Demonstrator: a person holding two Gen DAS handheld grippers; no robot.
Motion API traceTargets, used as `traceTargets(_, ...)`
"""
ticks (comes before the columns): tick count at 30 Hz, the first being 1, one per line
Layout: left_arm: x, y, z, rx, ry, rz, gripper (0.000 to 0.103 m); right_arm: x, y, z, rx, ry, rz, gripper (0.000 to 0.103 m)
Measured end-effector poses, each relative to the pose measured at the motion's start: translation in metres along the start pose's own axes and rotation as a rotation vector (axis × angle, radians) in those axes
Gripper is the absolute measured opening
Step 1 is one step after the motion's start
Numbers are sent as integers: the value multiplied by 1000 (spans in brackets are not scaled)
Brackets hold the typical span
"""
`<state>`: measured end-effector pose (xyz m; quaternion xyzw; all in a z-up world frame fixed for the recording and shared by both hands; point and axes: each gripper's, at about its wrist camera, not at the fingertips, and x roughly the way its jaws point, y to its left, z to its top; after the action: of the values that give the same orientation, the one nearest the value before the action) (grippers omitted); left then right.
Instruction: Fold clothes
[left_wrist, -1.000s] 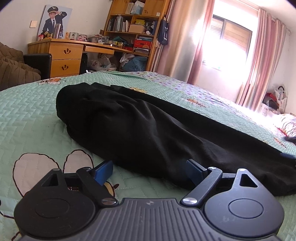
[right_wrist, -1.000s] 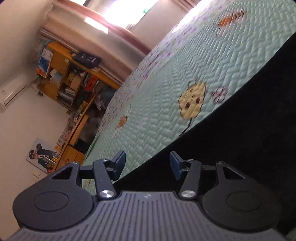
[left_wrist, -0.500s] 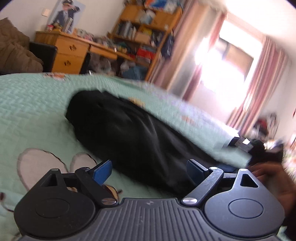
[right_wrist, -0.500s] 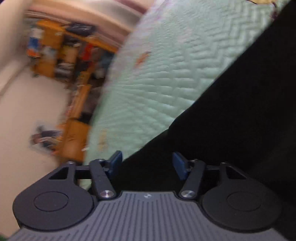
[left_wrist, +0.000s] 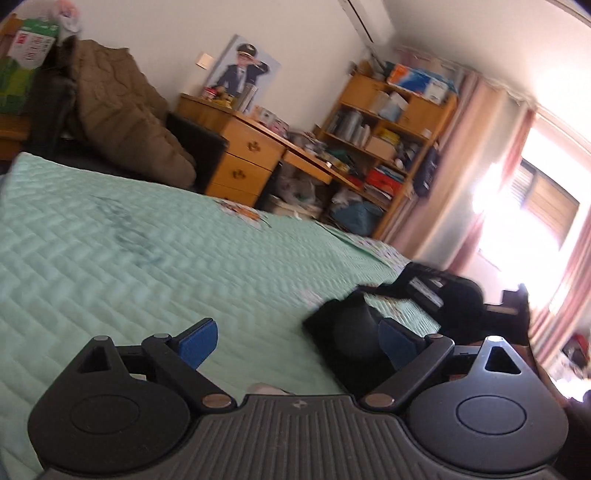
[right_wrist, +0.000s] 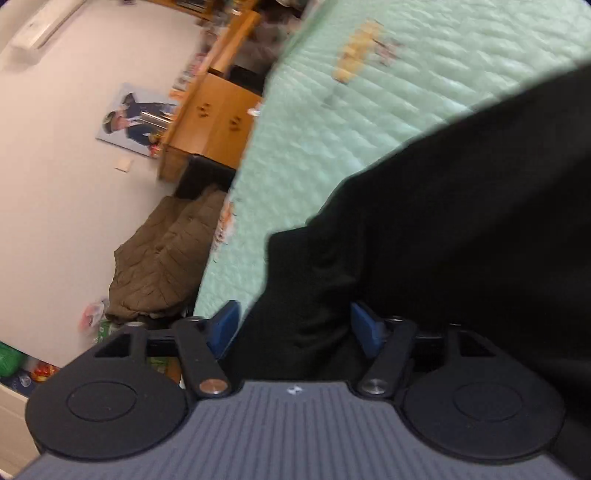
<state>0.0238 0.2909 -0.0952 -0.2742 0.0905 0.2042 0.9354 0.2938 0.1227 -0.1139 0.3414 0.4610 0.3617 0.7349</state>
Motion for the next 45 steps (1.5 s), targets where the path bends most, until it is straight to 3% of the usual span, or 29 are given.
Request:
traceTargets(2, 2, 7, 3, -15, 18, 0, 95, -13, 18, 5, -78, -34, 21, 77)
traceTargets(4, 2, 15, 5, -34, 33, -3, 95, -41, 18, 3, -78, -174, 55, 77)
traceTargets(7, 3, 18, 6, -34, 37, -6, 95, -50, -14, 6, 129, -275, 82, 78)
traceTargets(9, 4, 19, 6, -25, 37, -2, 95, -28, -39, 0, 306, -233, 127, 78)
traceTargets(10, 4, 19, 5, -24, 34, 1, 95, -8, -44, -3, 350, -165, 170, 78)
traceTargets(13, 6, 19, 4, -24, 45, 5, 95, -7, -11, -2, 99, -148, 100, 82)
traceTargets(14, 6, 19, 2, -25, 52, 5, 95, -14, -7, -1, 80, -150, 101, 81)
traceTargets(17, 7, 20, 2, -27, 53, 8, 95, -42, -6, 3, 114, -257, 137, 80)
traceTargets(20, 8, 19, 1, -23, 53, 13, 95, -37, -13, -18, 159, -199, 217, 80)
traceTargets(22, 8, 18, 0, -14, 52, 18, 95, -5, -15, -28, 165, -26, 173, 80)
traceTargets(24, 7, 19, -2, -11, 50, 23, 95, -7, -10, -35, 103, -47, 149, 79)
traceTargets(29, 10, 22, -1, -32, 66, 34, 95, -35, -9, -44, 114, -179, 255, 82)
traceTargets(31, 10, 20, -1, -24, 68, 34, 95, -18, -20, -42, 144, -77, 225, 82)
traceTargets(33, 9, 22, -3, -20, 67, 32, 95, -14, -18, -32, 153, -69, 193, 76)
traceTargets(36, 10, 23, -3, -23, 74, 36, 95, -42, -24, -21, 152, -232, 279, 80)
traceTargets(38, 12, 20, -3, -10, 78, 37, 95, -53, -40, -8, 195, -290, 226, 88)
traceTargets(39, 13, 19, -4, -3, 80, 37, 95, -51, -53, 4, 229, -274, 178, 88)
traceTargets(40, 13, 18, -4, 3, 82, 36, 95, -53, -65, 12, 271, -261, 133, 83)
traceTargets(41, 13, 19, -4, 4, 84, 34, 95, -65, -78, 16, 326, -287, 116, 68)
traceTargets(42, 14, 19, -5, 5, 85, 32, 95, -77, -91, 20, 378, -313, 100, 67)
traceTargets(45, 16, 19, -4, 13, 98, 26, 95, -138, -102, 16, 324, -457, 62, 76)
